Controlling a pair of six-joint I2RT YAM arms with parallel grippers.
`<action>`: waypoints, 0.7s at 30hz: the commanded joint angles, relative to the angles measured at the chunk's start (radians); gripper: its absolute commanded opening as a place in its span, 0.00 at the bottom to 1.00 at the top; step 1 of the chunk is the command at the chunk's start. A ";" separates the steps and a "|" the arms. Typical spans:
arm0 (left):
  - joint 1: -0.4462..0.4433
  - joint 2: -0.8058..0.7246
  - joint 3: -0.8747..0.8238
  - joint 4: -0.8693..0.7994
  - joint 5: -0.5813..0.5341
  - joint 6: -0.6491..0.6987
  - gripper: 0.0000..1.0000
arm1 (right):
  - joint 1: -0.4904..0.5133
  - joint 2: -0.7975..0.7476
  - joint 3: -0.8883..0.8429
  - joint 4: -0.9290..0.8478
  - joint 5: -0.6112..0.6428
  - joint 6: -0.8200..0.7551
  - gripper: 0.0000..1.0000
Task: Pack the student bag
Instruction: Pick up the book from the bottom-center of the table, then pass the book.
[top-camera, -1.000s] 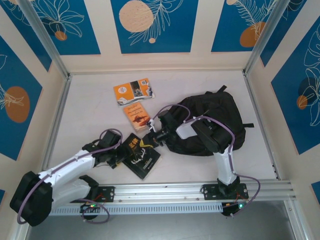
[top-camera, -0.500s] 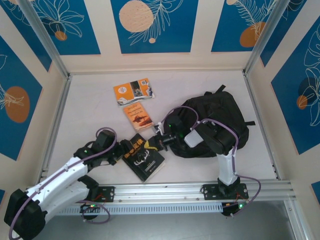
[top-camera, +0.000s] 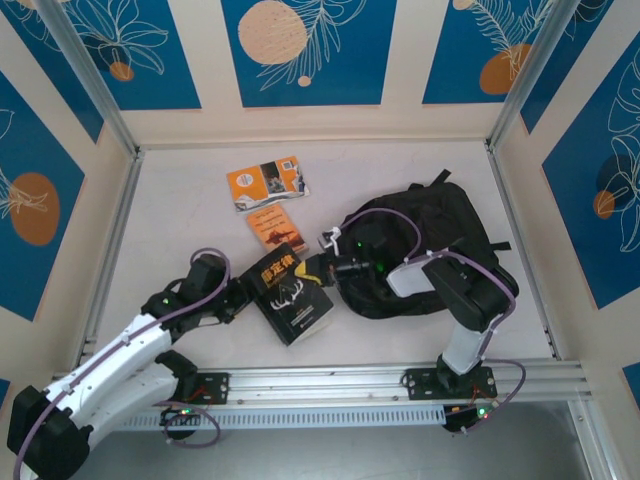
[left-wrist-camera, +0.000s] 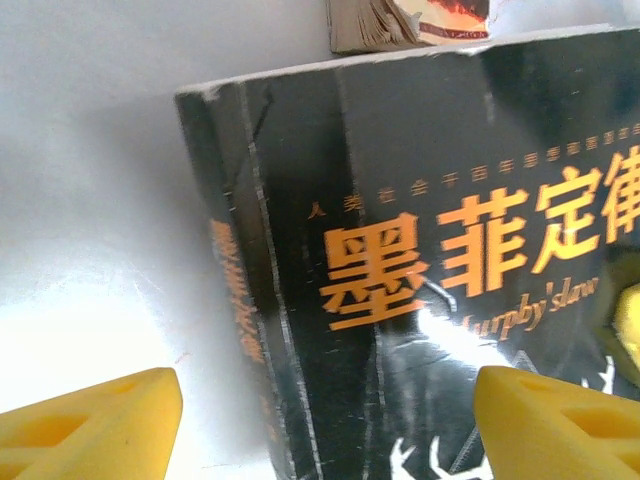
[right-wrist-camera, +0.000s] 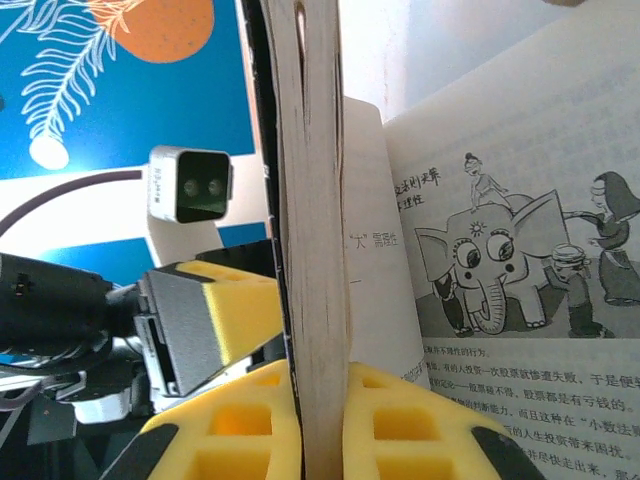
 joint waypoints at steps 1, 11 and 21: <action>-0.011 -0.004 0.008 0.030 0.011 0.019 0.78 | -0.006 -0.041 -0.011 0.092 0.001 0.076 0.00; -0.012 0.033 0.010 0.232 0.105 0.069 0.80 | 0.004 -0.123 -0.025 0.160 0.045 0.207 0.00; -0.036 -0.030 0.005 0.363 0.115 0.058 0.67 | 0.029 -0.139 -0.042 0.147 0.093 0.224 0.00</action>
